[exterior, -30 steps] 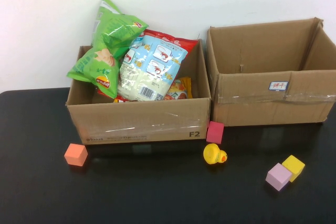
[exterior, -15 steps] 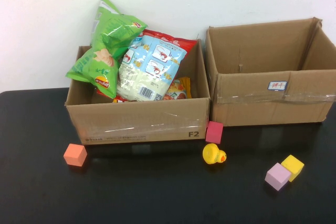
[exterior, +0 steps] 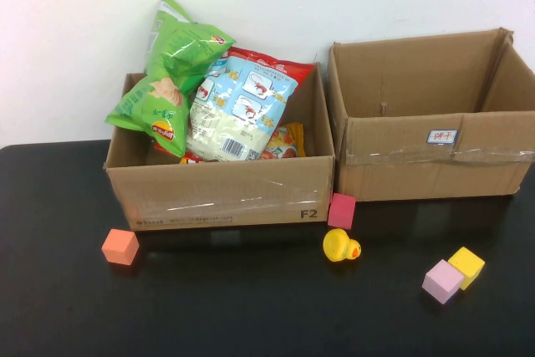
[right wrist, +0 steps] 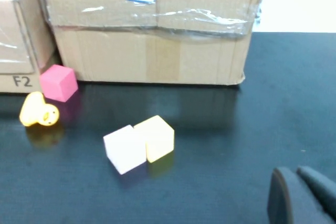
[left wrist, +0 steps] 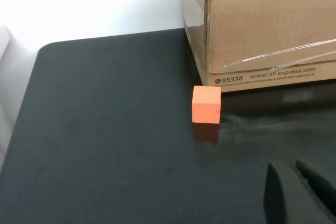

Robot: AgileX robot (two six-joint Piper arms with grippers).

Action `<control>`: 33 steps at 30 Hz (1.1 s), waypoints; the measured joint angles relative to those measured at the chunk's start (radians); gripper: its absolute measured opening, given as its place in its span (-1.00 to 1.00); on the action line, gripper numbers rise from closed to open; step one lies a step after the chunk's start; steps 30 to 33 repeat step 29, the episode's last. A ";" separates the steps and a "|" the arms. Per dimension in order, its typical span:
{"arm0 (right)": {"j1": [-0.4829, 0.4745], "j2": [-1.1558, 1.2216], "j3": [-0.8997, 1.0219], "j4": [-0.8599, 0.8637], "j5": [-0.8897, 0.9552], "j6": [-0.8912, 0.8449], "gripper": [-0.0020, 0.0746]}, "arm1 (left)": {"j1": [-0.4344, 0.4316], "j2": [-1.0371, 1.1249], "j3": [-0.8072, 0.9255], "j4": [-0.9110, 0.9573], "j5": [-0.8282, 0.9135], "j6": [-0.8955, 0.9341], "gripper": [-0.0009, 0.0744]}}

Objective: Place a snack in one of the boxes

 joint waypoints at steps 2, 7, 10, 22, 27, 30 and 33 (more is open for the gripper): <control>-0.015 0.000 0.000 0.011 0.008 -0.002 -0.95 | 0.000 0.000 0.000 0.000 0.000 0.000 -0.98; -0.074 0.000 0.000 0.065 0.031 -0.020 -0.95 | 0.000 0.000 0.000 0.000 0.000 0.000 -0.98; -0.098 0.000 0.000 0.069 0.033 -0.032 -0.95 | 0.000 0.000 0.000 0.000 0.000 0.000 -0.98; -0.091 0.000 0.000 0.064 0.033 -0.038 -0.95 | 0.000 0.000 0.000 0.000 0.000 0.000 -0.98; -0.091 0.000 0.000 0.062 0.033 -0.038 -0.95 | 0.000 0.000 0.000 0.000 0.000 0.000 -0.98; -0.091 0.000 0.000 0.060 0.033 -0.038 -0.95 | 0.000 0.000 0.000 0.000 0.000 0.000 -0.98; -0.091 0.000 0.000 0.060 0.033 -0.038 -0.95 | 0.000 0.000 0.000 0.000 0.000 0.000 -0.98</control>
